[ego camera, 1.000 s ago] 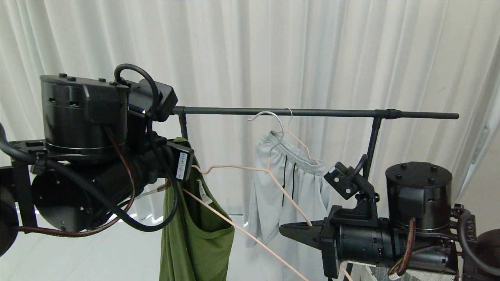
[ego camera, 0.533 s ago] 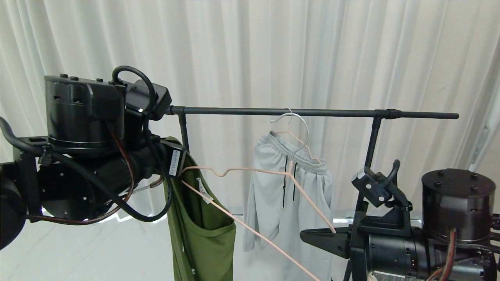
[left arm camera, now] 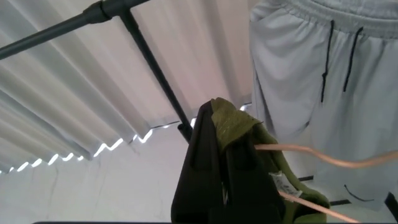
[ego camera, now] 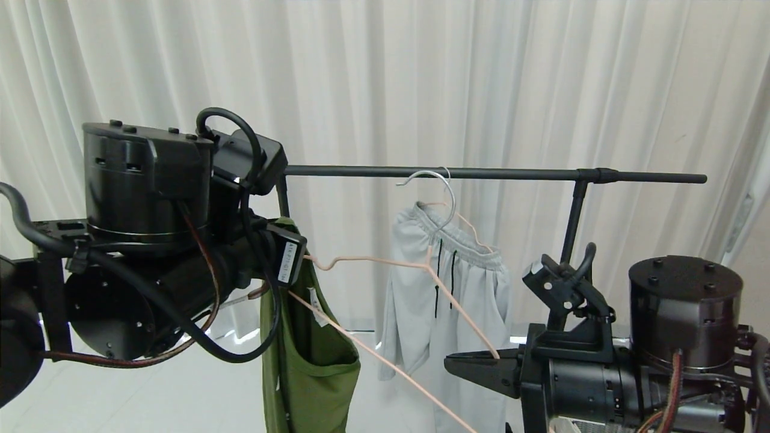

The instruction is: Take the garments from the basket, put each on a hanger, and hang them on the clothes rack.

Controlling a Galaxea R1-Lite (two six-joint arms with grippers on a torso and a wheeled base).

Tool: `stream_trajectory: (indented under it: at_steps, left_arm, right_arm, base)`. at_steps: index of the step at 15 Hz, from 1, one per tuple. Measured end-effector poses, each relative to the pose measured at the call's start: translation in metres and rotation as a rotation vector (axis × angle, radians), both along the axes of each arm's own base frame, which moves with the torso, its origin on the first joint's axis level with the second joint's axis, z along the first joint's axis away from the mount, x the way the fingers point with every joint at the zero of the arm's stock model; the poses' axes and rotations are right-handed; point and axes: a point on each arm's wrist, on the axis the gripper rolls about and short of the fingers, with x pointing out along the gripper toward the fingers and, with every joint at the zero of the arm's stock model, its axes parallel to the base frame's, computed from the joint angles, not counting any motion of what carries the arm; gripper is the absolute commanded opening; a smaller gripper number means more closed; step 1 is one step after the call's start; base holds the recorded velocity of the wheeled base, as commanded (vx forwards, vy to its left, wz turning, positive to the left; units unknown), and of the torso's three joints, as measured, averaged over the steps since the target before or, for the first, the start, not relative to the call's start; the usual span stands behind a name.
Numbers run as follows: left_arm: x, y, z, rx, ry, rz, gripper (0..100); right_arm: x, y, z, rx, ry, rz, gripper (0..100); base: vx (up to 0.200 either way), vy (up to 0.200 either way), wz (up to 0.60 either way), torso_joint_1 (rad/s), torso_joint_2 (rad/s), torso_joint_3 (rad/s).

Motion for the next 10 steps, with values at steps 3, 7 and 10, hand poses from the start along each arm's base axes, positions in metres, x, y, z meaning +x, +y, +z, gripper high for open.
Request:
stream_trajectory:
  at_steps: [3, 7, 10]
  left_arm:
    - [-0.004, -0.006, 0.001, -0.006, 0.009, -0.092, 0]
    - [-0.009, -0.012, 0.003, -0.012, 0.015, -0.222, 0]
    - [-0.014, -0.02, 0.009, -0.057, -0.014, -0.324, 0]
  right_arm:
    - [-0.002, 0.008, -0.003, -0.01, 0.008, 0.026, 0]
    - [0.002, 0.017, -0.006, -0.016, 0.012, 0.034, 0]
    - [0.009, 0.027, -0.004, -0.008, 0.006, 0.031, 0]
  base:
    - [0.0, 0.0, 0.0, 0.0, 0.0, 0.0]
    - [0.0, 0.0, 0.0, 0.0, 0.0, 0.0]
    - [0.0, 0.0, 0.0, 0.0, 0.0, 0.0]
